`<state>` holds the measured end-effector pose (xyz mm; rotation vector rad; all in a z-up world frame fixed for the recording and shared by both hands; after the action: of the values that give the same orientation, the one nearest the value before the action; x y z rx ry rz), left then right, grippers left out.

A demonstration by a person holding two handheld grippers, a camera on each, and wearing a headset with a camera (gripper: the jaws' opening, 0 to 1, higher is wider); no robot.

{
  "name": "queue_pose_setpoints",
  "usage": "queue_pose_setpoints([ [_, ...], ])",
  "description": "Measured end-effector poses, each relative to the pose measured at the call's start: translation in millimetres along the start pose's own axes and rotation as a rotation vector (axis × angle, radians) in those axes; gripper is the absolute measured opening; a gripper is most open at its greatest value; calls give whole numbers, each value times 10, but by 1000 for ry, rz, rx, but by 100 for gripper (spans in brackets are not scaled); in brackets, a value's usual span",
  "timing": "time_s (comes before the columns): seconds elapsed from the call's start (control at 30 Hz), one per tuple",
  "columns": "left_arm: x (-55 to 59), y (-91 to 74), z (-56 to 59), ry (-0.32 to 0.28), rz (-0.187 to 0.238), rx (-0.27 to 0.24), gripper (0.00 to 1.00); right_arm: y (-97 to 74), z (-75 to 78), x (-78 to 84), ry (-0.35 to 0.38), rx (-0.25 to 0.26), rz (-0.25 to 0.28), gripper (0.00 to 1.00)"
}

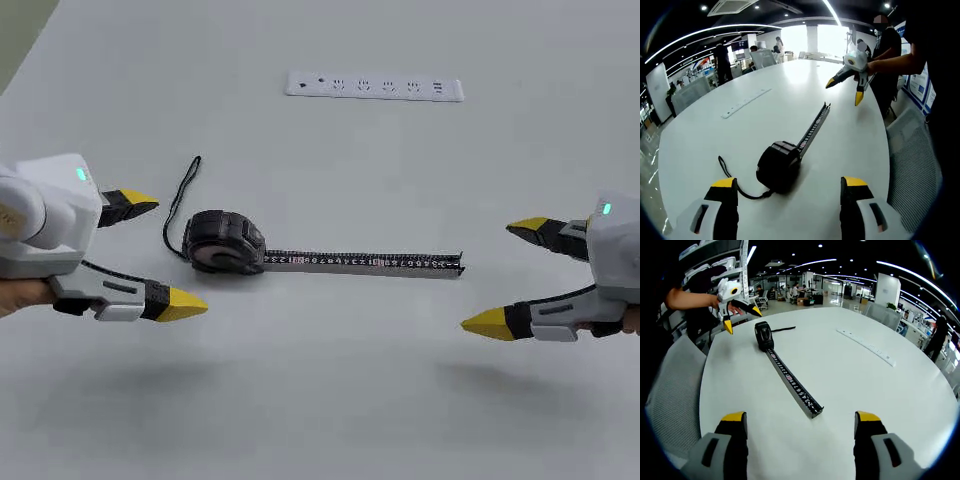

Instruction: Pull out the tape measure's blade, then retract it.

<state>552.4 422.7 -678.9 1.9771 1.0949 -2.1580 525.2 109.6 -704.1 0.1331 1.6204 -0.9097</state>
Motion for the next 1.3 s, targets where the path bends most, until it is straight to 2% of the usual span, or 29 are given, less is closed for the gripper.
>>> queue_pose_setpoints([
  [0.13,-13,-27,35,-39,31,-54,88,-33,-102,-21,24,36,24,94],
  [0.27,-37,-60,92,-62,60,-99,92,-63,-142,-40,59,96,42,98],
  [0.57,-128,-69,233,-85,110,-155,100,-110,-285,-127,80,174,89,100],
  [0.7,-163,-67,296,-101,136,-181,100,-124,-357,-115,102,209,98,100],
  [0.9,-141,-87,376,-124,141,-215,100,-152,-436,-118,122,247,101,100],
  [1.07,-130,-131,411,-151,156,-263,100,-174,-442,-154,152,290,129,100],
  [1.1,-126,-143,423,-164,161,-287,100,-175,-462,-173,147,300,136,100],
  [1.3,-122,-177,456,-192,172,-351,100,-157,-533,-200,167,321,148,100],
])
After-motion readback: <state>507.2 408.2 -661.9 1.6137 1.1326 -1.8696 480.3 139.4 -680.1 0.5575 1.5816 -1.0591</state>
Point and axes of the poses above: the centre of the closed fingertips' face, and the gripper's own axes: y roughly forward along the fingers, z roughly to its right, x roughly out of its underside, the point moved 1 cm from there along -y, roughly backward along the fingers, and after that the axes turned 13 degrees about z, right-handed, at the moved point
